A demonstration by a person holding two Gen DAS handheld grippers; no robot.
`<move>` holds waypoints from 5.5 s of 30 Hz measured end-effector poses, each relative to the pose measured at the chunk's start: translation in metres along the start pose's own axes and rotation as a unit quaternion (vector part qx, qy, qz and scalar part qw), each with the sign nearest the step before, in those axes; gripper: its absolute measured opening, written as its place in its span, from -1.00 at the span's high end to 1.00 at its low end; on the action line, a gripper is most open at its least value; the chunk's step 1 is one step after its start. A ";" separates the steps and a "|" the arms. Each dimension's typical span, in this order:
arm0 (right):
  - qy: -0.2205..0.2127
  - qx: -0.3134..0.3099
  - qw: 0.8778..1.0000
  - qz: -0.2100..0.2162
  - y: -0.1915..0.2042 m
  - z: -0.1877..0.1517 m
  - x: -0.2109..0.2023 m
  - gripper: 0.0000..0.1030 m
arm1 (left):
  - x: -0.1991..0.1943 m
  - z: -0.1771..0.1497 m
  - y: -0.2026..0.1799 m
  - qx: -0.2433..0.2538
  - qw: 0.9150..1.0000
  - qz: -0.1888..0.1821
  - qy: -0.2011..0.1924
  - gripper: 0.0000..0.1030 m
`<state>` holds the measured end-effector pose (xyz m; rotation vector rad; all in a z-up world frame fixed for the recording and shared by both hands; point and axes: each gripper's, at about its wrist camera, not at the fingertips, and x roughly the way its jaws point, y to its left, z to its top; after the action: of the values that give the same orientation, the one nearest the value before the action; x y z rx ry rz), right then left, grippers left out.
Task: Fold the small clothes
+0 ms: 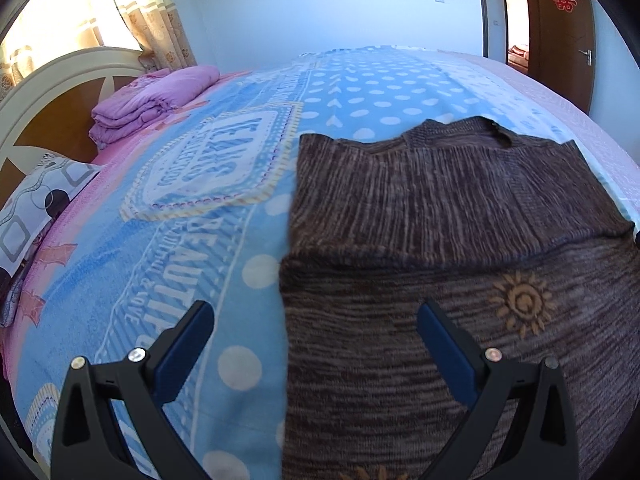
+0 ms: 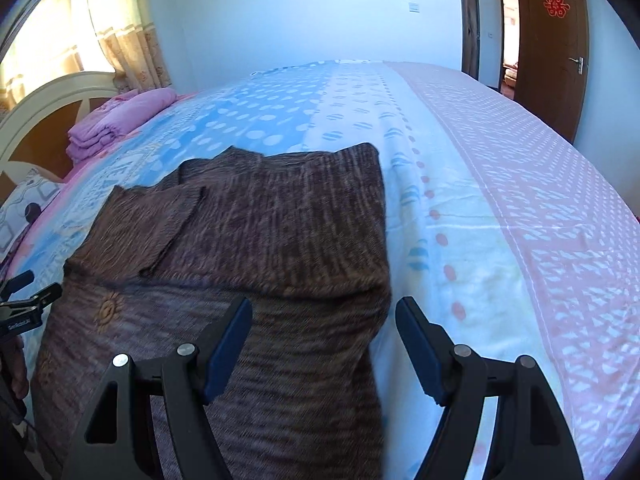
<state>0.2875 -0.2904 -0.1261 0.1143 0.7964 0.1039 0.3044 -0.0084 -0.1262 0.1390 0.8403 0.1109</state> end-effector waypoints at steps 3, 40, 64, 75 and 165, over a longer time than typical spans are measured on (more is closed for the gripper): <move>0.003 -0.006 1.000 0.005 0.006 -0.008 -0.005 -0.45 | -0.002 -0.005 0.000 -0.002 1.000 -0.004 0.004 -1.00; 0.057 -0.071 0.995 0.046 0.058 -0.125 -0.089 -0.45 | -0.093 -0.120 0.021 0.063 0.993 -0.083 0.058 -0.72; 0.029 -0.079 0.995 0.050 0.066 -0.155 -0.120 -0.45 | -0.100 -0.179 0.036 -0.027 0.966 -0.194 0.172 0.18; 0.026 -0.033 0.997 0.060 0.034 -0.159 -0.139 -0.45 | -0.111 -0.181 0.036 0.008 0.969 -0.204 0.137 0.84; -0.066 0.093 0.989 0.098 -0.025 0.096 -0.011 0.88 | 0.055 0.095 0.052 -0.091 0.980 -0.174 -0.011 0.85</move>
<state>0.3503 -0.3230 -0.0556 0.3734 0.6603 0.2058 0.4093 0.0433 -0.0951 -0.1797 0.8175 -0.1420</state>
